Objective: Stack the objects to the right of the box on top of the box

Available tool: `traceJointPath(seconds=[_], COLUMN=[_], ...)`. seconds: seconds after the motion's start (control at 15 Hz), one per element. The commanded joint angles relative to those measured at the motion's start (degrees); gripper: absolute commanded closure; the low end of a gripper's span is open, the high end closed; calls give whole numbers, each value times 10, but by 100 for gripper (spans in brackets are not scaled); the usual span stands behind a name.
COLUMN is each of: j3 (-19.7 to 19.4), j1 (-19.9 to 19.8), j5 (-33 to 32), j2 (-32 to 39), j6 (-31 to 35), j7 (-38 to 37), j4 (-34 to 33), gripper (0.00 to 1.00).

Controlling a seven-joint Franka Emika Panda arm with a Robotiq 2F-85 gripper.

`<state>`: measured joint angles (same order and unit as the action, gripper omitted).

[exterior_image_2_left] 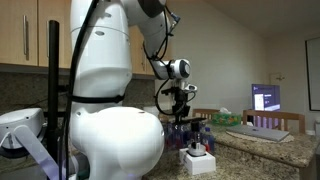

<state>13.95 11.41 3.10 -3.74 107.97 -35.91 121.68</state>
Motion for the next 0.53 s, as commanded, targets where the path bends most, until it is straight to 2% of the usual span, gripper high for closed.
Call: traceJointPath(seconds=[0.0, 0.47], j3=[-11, -24], j1=[-4, -4], j5=[17, 25], j2=[2, 33], j6=[-8, -8], j7=[15, 30], j4=[-8, -38], gripper=[82, 82])
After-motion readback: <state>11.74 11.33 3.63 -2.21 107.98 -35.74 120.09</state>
